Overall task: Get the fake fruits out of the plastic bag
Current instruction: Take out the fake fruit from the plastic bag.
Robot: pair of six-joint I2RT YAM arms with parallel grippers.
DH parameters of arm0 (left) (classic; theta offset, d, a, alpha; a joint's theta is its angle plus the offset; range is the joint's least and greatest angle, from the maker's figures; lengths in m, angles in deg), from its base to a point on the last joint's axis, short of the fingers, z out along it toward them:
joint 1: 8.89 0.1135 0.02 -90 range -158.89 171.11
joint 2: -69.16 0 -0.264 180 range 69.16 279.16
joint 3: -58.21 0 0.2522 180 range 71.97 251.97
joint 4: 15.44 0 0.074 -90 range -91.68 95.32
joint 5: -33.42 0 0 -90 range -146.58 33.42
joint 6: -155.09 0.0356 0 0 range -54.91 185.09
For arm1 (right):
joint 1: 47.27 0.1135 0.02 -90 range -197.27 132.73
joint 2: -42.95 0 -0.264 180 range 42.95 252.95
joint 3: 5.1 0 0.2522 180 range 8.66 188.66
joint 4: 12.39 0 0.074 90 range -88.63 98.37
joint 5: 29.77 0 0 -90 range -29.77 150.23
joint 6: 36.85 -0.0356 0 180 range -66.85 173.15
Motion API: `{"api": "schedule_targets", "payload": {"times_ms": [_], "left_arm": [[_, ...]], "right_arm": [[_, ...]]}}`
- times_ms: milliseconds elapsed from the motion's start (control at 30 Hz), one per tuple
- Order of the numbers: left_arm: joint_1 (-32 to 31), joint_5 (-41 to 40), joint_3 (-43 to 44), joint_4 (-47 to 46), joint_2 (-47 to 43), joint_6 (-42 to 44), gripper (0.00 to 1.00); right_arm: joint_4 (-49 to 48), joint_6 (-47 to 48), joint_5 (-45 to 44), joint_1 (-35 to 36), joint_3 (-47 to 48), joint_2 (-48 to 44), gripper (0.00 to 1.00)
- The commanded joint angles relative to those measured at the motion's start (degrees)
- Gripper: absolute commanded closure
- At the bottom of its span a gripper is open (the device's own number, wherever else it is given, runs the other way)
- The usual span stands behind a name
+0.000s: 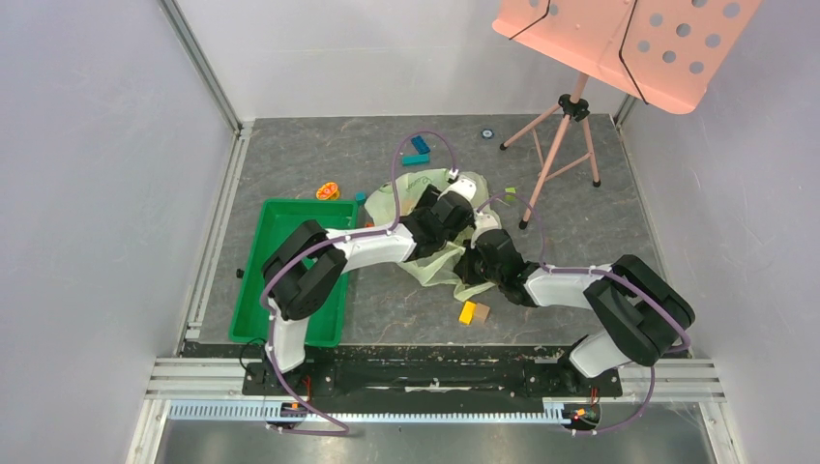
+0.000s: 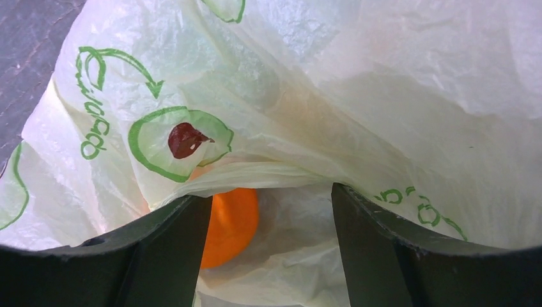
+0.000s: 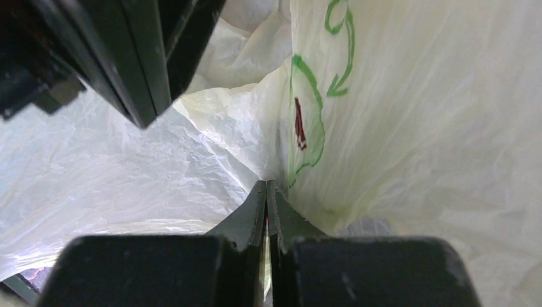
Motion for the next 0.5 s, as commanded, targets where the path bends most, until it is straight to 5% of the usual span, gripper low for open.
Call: {"api": "schedule_targets", "payload": {"times_ms": [0,467], "left_arm": [[2.4,-3.9,1.8,-3.5,-0.2,3.1,0.24],[8.2,-3.4,-0.2,-4.5,-1.8,1.9,0.2]], "right_arm": [[3.2,0.2,1.1,0.3,-1.2,1.8,0.99],[2.6,0.3,1.9,0.3,-1.2,2.9,0.99]]}}
